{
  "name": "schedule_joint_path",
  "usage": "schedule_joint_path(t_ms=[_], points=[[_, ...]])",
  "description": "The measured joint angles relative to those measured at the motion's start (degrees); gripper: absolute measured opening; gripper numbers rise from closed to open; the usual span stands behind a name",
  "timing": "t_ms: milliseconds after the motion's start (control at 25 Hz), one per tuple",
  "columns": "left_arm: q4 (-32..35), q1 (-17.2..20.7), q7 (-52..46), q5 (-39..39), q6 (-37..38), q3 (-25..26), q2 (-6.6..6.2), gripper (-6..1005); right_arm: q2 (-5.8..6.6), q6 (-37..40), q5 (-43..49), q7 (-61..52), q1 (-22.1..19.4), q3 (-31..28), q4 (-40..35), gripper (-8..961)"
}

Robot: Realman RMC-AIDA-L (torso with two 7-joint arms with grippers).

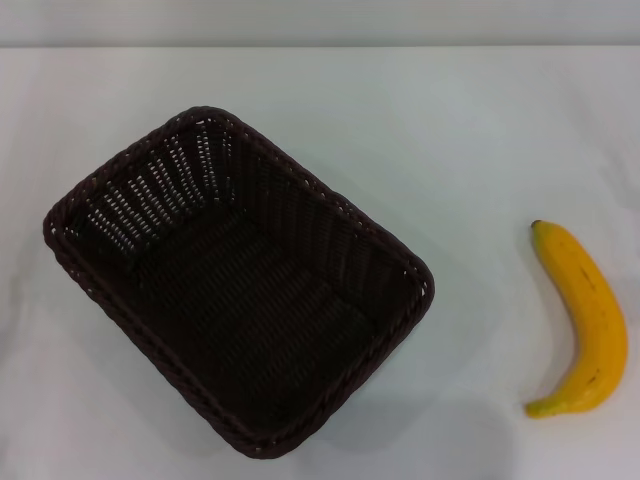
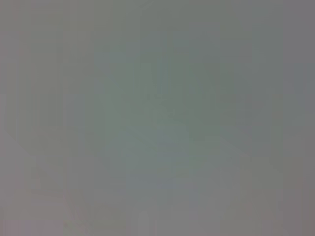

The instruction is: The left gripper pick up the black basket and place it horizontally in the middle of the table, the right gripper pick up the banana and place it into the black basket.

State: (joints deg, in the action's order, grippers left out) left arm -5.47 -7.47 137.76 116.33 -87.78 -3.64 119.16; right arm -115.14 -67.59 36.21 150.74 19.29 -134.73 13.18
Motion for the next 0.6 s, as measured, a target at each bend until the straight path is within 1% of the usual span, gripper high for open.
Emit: schedule_joint_path(t_ms=[80, 160, 200, 280, 360, 400, 440, 480, 520, 600], points=[[3.59, -0.12, -6.81, -1.12, 0.48, -0.09, -0.06, 832, -0.04, -0.01, -0.04, -0.13, 0.08, 0.0, 0.0, 859], [10.08, -0.9, -15.6, -5.07, 2.4, -0.32, -0.43, 831, -0.08, -0.07, -0.46, -0.21, 0.15, 0.0, -0.05, 859], [13.42, -1.6, -19.69, -7.58, 3.7, -0.5, -0.78, 831, -0.11, -0.16, -0.82, -0.21, 0.23, 0.02, -0.16, 859], [20.67, -3.42, -30.34, -14.7, 6.65, -1.7, -1.91, 831, -0.19, -0.32, -1.24, -0.24, 0.44, 0.08, -0.3, 859], [25.66, -5.66, -38.8, -20.88, 7.95, -3.37, -3.84, 831, -0.24, -0.49, -1.34, -0.3, 0.72, 0.16, -0.36, 858], [28.07, -7.34, -42.89, -24.16, 7.94, -4.65, -5.16, 830, -0.26, -0.61, -1.34, -0.31, 0.8, 0.22, -0.38, 858], [29.29, -8.45, -44.78, -25.99, 7.84, -5.84, -6.12, 830, -0.29, -0.78, -1.36, -0.32, 0.88, 0.26, -0.39, 858], [31.0, -10.33, -47.34, -28.25, 7.53, -7.91, -7.59, 830, -0.36, -0.99, -1.37, -0.32, 1.04, 0.31, -0.42, 858], [32.33, -11.78, -49.33, -29.81, 7.34, -10.1, -8.71, 830, -0.44, -1.12, -1.37, -0.33, 1.17, 0.34, -0.44, 858], [35.49, -15.32, -54.97, -33.35, 7.5, -16.31, -11.19, 829, -0.62, -1.48, -1.39, -0.34, 1.5, 0.42, -0.47, 858]])
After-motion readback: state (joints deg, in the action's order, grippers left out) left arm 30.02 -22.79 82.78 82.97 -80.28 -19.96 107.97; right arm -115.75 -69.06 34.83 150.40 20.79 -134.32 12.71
